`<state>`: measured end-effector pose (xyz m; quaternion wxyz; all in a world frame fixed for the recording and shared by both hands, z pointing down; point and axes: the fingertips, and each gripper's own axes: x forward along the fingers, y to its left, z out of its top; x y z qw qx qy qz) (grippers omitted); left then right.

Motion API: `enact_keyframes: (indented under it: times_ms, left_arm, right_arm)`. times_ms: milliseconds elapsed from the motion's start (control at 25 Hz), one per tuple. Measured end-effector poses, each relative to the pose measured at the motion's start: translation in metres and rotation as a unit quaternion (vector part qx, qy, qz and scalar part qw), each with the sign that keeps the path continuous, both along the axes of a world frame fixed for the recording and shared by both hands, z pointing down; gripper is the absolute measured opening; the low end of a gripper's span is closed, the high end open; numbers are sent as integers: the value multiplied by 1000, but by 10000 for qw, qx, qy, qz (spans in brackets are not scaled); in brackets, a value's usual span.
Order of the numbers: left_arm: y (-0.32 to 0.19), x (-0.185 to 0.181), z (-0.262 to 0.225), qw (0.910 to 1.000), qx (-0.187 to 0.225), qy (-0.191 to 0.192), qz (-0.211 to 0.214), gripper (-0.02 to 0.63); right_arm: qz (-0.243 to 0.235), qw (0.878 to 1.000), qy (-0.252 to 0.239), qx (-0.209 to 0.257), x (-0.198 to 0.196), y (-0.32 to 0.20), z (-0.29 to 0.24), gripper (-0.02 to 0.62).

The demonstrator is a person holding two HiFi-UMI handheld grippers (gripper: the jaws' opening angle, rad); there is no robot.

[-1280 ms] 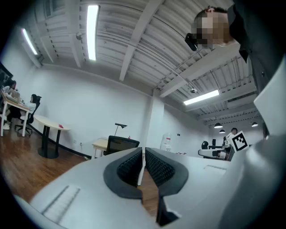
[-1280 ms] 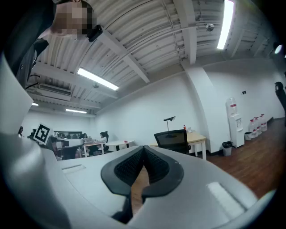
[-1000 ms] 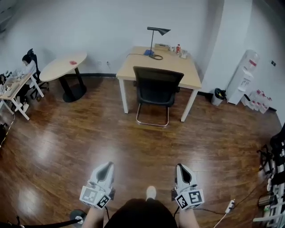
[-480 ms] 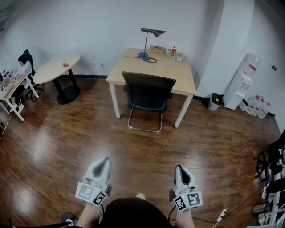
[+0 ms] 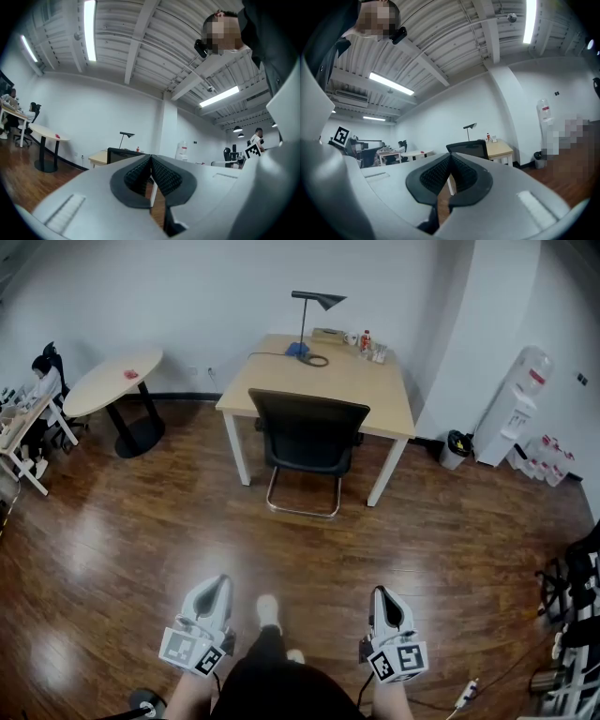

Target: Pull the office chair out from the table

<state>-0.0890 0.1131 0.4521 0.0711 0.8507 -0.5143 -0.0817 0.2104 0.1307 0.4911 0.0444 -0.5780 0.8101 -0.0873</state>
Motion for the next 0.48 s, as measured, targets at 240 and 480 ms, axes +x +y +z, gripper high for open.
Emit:
enact_keyframes:
  times_ms: [240, 480]
  left_arm:
    - [-51, -8, 11, 9999, -74, 27, 83, 3]
    - [-119, -10, 4, 9997, 92, -31, 223, 3]
  right_arm:
    - [64, 9998, 210, 40, -7, -39, -3, 14]
    - [284, 9994, 182, 87, -3, -97, -6, 14]
